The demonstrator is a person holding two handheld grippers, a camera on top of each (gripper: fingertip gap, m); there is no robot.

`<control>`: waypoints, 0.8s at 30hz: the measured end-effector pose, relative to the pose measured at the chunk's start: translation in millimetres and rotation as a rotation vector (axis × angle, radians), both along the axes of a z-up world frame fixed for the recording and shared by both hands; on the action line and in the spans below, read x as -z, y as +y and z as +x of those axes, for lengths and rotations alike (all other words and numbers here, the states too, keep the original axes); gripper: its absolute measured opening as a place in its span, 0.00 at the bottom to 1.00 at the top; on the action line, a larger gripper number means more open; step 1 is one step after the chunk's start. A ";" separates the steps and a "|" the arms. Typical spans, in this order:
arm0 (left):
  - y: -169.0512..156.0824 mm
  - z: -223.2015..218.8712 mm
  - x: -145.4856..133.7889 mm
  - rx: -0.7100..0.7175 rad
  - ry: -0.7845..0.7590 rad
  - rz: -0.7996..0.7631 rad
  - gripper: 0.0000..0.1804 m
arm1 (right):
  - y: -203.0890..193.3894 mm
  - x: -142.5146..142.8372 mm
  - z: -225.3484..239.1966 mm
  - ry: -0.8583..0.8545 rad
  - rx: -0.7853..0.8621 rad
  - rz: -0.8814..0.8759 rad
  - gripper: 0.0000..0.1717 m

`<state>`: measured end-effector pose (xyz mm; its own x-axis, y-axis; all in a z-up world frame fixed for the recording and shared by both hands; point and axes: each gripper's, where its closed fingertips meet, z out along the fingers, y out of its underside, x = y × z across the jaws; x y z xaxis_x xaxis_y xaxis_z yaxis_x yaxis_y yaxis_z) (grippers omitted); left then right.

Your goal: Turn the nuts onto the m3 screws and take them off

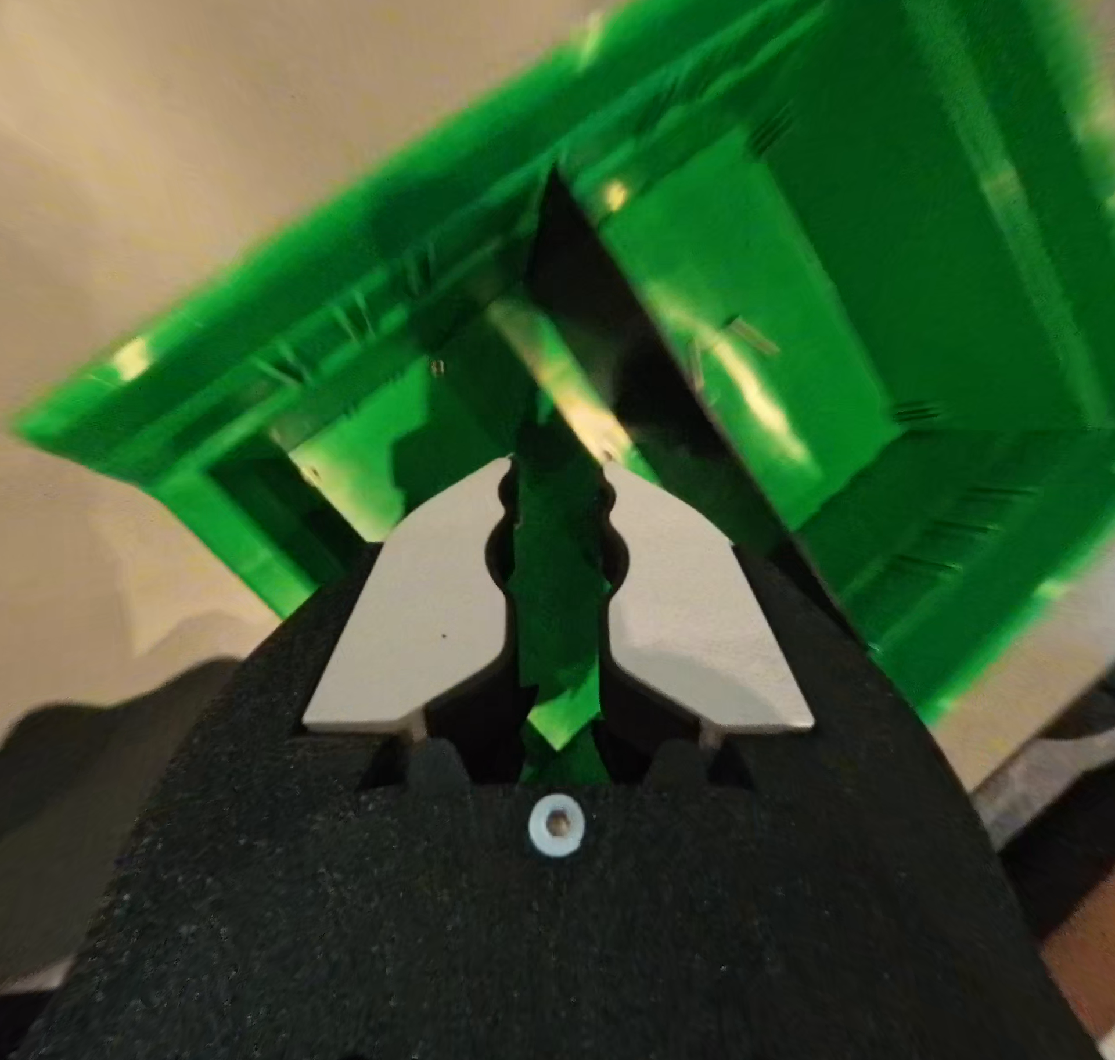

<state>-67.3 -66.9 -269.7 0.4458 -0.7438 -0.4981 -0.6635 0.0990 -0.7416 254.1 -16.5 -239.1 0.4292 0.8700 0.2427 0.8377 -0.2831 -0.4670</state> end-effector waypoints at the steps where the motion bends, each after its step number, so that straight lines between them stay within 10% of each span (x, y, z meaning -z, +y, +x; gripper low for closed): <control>1: -0.1 0.2 -0.6 0.001 -0.004 0.001 0.01 | -2.6 -23.2 -7.7 0.065 0.014 0.063 0.13; 6: -2.9 4.9 -6.0 0.021 -0.031 0.019 0.01 | -55.3 -99.9 -114.5 0.341 -0.213 0.245 0.07; 13: -10.7 12.8 -15.2 0.070 -0.069 0.053 0.01 | -95.2 -54.4 -259.6 0.428 -0.518 0.273 0.08; 24: -15.5 15.1 -19.5 0.096 -0.067 0.080 0.01 | -85.2 -12.6 -314.5 0.416 -0.542 0.144 0.09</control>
